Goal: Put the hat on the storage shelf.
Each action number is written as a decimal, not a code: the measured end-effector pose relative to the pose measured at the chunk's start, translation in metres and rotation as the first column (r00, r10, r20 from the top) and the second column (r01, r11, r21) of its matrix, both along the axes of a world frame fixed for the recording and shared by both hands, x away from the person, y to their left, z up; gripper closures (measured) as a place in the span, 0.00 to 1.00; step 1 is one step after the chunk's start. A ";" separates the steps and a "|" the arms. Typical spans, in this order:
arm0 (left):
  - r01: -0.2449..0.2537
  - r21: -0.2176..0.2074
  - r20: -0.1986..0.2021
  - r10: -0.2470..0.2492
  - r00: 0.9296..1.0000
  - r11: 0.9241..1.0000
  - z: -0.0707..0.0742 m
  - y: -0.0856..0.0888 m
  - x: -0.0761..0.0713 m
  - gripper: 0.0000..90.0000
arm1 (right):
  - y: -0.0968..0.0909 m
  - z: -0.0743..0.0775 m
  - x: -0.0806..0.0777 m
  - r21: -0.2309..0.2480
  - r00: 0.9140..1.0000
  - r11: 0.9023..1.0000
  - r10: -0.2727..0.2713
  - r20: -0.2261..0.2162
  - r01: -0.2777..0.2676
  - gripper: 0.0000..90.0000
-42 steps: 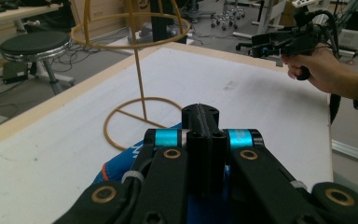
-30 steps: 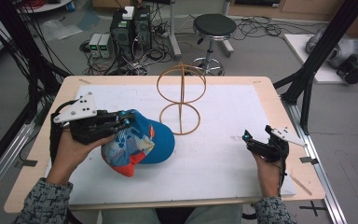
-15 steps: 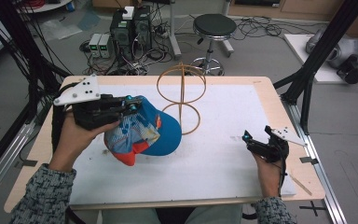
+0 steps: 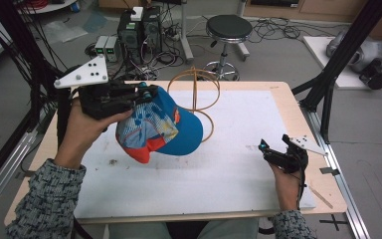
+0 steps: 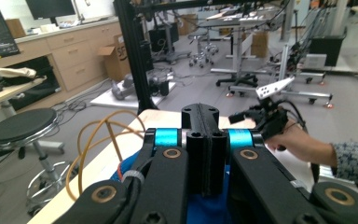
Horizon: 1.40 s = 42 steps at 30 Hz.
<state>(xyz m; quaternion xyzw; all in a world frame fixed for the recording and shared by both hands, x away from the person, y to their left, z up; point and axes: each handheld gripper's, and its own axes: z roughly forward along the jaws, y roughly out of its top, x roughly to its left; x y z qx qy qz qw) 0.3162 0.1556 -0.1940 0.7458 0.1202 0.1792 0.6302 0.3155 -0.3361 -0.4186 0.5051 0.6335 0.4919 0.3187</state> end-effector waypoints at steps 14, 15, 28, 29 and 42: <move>0.042 -0.030 0.019 -0.041 0.999 0.999 0.029 -0.015 0.018 1.00 | 0.000 0.000 0.000 0.010 1.000 1.000 0.000 -0.005 0.000 0.11; 0.047 -0.029 0.022 -0.046 0.999 0.998 0.031 -0.016 0.021 1.00 | 0.000 0.000 0.000 0.010 1.000 1.000 0.000 -0.005 0.000 0.11; 0.069 -0.052 0.042 -0.067 0.997 0.996 0.051 -0.041 0.043 1.00 | -0.001 -0.001 0.000 0.011 1.000 1.000 0.007 -0.015 -0.007 0.11; 0.070 -0.055 0.039 -0.068 0.997 0.996 0.051 -0.042 0.045 1.00 | -0.001 -0.001 0.000 0.012 1.000 1.000 0.007 -0.015 -0.007 0.11; 0.056 -0.065 0.034 -0.054 0.998 0.996 0.053 -0.059 0.067 1.00 | -0.001 -0.001 0.000 0.011 1.000 1.000 0.019 -0.022 -0.019 0.11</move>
